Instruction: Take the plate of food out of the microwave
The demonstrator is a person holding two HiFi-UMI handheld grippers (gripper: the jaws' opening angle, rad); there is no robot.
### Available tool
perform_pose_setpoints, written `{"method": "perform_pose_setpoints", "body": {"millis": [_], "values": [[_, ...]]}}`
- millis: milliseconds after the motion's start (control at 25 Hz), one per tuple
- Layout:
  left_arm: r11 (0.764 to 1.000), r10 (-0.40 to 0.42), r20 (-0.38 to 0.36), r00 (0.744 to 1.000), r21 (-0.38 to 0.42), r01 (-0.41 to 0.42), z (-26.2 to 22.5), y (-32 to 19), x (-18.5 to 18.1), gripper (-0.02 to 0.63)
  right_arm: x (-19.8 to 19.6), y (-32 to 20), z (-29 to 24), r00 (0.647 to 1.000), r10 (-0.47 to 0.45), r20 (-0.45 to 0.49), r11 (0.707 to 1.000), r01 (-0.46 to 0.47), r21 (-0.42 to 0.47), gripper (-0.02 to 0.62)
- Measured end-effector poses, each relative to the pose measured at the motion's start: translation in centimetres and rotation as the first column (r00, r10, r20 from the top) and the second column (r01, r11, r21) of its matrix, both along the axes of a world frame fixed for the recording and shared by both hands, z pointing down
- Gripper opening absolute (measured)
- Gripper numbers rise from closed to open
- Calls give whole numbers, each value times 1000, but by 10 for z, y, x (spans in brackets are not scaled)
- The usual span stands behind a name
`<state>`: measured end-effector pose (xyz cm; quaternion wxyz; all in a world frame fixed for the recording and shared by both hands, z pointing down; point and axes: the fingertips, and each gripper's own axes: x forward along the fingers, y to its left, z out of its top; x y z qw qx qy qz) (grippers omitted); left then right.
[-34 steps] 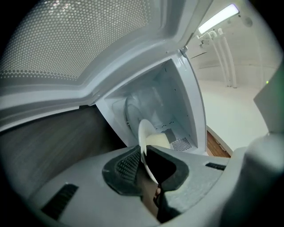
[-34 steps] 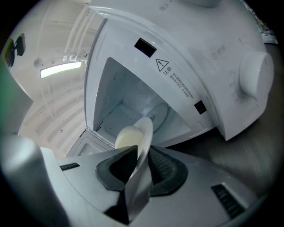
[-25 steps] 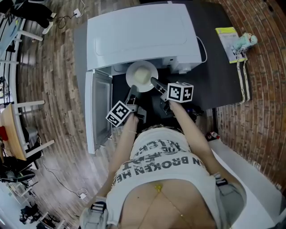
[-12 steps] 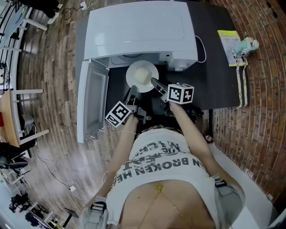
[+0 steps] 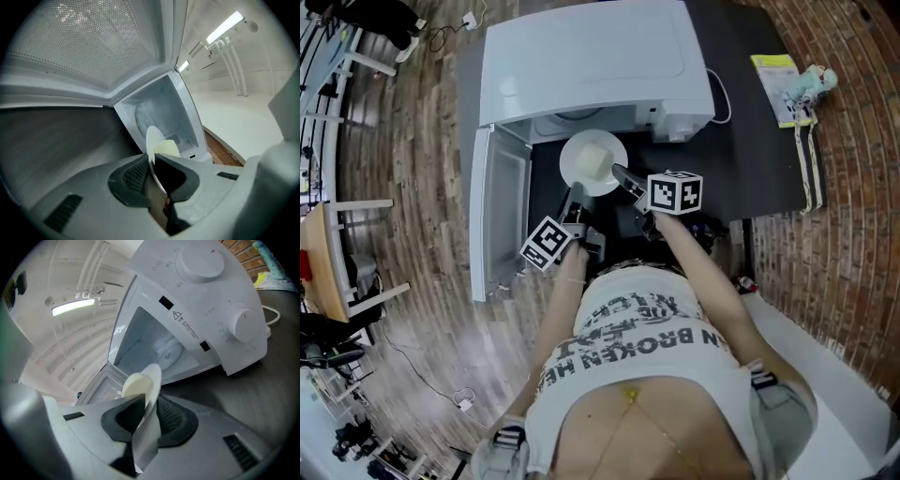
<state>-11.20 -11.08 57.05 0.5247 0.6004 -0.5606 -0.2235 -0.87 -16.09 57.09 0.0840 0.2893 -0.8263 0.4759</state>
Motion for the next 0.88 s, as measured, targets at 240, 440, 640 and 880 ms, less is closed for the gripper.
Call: {"method": "perform_pose_setpoints", "body": {"millis": [240,440,640,880], "values": [[999,49,10,999,-1,-49,-3,8,-17,38,-15,13,-3,999,46,-1,999,-46,-2,74],[994,107,12,994,11,-107,-6,14,-23,38,-18,27,-5,995,97,-15,995,-97,7,75],[986,164,3,986,18,-164,-5,26,-20,38,-13,44,-5,986,165,-30,986,-165,18,75],[975,223,9,975,20,-223,-3,48,-21,38,-13,73,-4,974,226,-13,974,-226,18,75]]}}
